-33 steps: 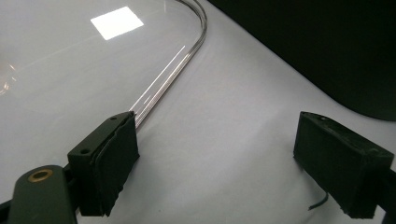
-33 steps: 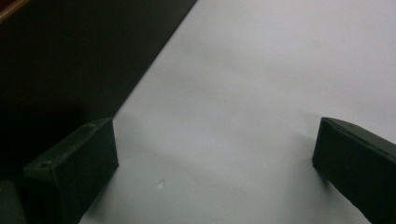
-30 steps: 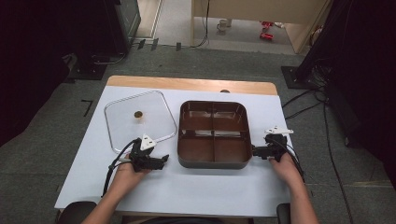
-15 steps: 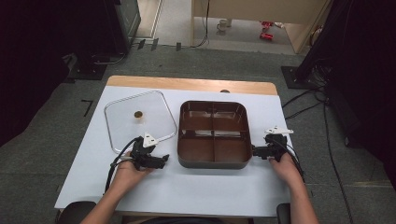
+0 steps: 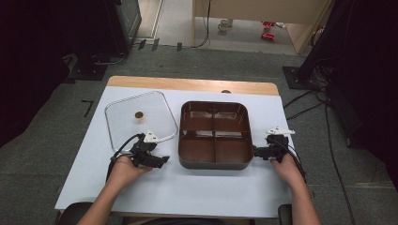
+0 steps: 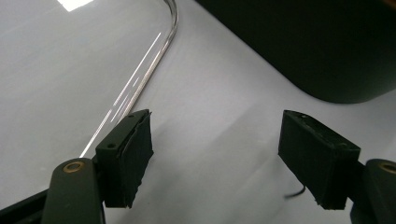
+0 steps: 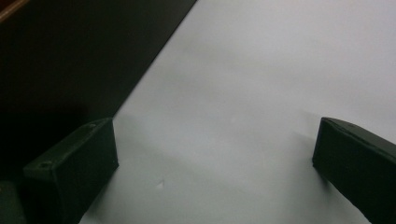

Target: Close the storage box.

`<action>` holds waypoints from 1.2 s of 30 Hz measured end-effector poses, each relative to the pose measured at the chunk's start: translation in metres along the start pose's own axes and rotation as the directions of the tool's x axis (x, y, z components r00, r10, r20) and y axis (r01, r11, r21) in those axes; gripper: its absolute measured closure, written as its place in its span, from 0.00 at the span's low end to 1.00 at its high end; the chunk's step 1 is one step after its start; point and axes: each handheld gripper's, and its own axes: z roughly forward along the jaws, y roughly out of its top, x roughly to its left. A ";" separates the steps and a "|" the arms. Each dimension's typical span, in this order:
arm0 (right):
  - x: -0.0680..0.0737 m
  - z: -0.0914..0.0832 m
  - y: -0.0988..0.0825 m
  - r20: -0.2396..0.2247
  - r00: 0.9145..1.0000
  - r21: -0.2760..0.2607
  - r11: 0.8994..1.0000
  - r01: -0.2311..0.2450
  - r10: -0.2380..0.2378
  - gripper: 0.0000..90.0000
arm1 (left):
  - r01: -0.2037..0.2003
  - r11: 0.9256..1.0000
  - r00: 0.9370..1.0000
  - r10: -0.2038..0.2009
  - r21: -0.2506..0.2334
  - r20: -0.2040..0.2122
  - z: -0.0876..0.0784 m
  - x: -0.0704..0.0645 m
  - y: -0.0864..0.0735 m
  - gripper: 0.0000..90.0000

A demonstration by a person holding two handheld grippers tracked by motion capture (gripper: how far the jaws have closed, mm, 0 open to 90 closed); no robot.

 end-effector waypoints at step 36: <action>0.000 0.000 0.000 0.000 1.000 -0.001 1.000 -0.001 0.001 0.00 | 0.042 0.998 0.999 -0.042 -0.042 0.008 -0.038 0.047 0.026 0.29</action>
